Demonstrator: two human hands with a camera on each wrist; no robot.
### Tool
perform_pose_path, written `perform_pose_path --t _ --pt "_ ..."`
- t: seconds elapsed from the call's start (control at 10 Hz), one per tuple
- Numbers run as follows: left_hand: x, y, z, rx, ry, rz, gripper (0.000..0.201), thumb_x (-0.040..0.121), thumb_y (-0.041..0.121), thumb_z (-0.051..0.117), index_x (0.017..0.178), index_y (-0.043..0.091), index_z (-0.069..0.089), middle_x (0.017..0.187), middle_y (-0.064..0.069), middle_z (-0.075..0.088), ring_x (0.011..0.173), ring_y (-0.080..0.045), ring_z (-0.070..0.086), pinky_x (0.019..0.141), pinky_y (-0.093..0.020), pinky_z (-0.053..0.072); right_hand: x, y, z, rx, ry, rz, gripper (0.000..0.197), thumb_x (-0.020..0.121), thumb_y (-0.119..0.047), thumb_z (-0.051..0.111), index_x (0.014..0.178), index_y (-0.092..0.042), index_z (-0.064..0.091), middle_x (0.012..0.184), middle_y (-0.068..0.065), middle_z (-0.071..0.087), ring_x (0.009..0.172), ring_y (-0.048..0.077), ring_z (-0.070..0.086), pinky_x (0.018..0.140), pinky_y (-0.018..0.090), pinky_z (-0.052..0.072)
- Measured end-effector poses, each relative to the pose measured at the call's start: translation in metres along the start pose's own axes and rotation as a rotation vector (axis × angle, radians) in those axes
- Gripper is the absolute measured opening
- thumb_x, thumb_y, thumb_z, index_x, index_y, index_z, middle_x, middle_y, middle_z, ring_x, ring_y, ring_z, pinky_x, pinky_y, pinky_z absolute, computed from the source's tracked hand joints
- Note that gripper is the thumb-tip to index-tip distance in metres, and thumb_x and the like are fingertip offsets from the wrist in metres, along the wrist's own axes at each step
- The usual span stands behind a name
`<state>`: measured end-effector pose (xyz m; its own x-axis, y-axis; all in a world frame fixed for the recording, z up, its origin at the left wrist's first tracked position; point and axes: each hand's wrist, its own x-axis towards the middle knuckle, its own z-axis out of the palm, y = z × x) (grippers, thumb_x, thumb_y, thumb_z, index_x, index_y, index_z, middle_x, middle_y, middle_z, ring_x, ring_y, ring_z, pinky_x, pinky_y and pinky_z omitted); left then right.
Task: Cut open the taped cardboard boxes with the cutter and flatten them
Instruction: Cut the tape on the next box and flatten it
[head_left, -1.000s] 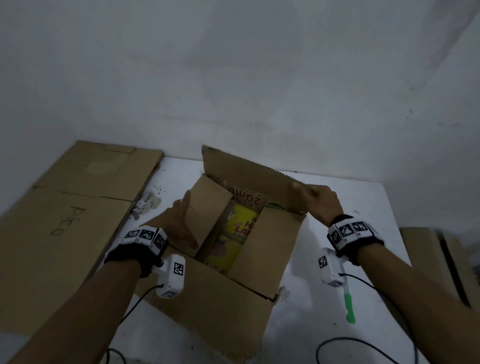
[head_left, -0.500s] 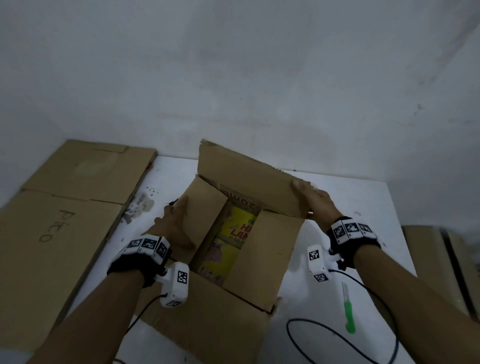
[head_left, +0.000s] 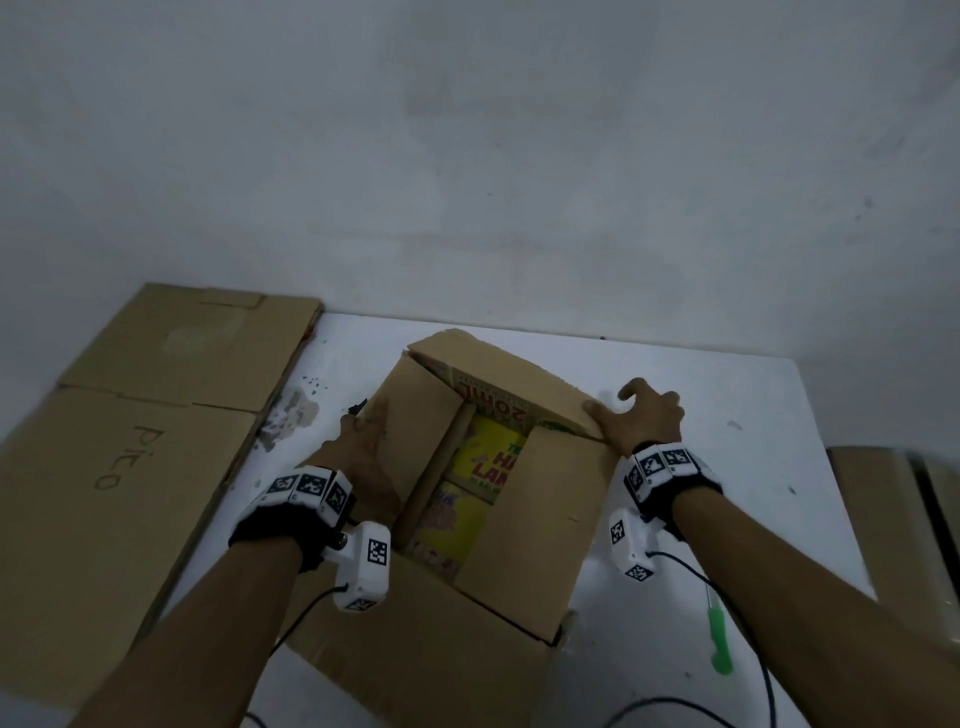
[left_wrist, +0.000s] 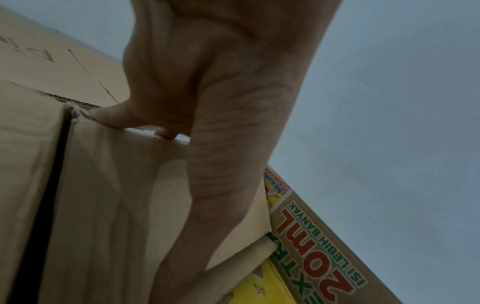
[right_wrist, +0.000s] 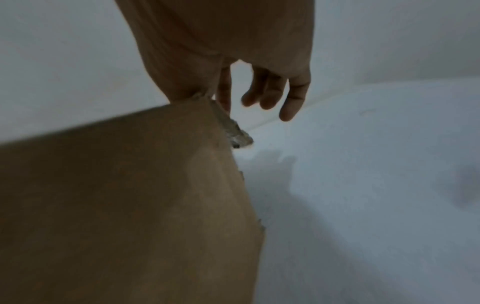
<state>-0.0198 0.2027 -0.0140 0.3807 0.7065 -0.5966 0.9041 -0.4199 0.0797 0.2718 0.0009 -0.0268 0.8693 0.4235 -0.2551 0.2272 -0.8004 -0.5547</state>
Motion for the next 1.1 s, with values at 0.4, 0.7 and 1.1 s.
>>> perform_pose_path --t 0.4,0.7,1.1 --pt "-0.001 0.002 -0.004 0.0 -0.014 0.016 0.125 0.062 0.035 0.093 0.157 0.018 0.013 0.159 -0.016 0.014 0.139 -0.039 0.037 0.111 -0.048 0.039 -0.038 0.003 -0.023 -0.188 -0.356 -0.304 0.072 0.096 -0.063 0.044 0.142 -0.009 0.045 0.134 0.016 0.057 0.12 0.034 0.055 0.096 0.039 0.045" --pt "-0.028 0.01 -0.002 0.018 -0.009 0.044 0.134 0.075 0.039 0.084 0.155 0.027 -0.023 0.158 -0.019 0.017 0.138 -0.041 0.038 0.106 -0.048 0.045 -0.145 0.016 -0.002 -0.158 -0.411 -0.27 0.092 0.093 -0.062 0.051 0.159 -0.024 -0.001 0.164 0.017 -0.007 0.15 0.038 -0.012 0.122 0.054 0.011" --pt "-0.06 -0.011 0.005 0.076 -0.041 0.14 0.098 0.091 0.041 0.064 0.158 0.016 -0.003 0.132 -0.015 0.057 0.105 -0.028 0.063 0.082 -0.032 0.052 -0.136 -0.005 0.019 -0.516 -0.369 -0.268 0.134 0.06 -0.093 0.055 0.156 -0.029 -0.013 0.162 0.024 -0.017 0.144 0.054 -0.019 0.115 0.069 -0.002"
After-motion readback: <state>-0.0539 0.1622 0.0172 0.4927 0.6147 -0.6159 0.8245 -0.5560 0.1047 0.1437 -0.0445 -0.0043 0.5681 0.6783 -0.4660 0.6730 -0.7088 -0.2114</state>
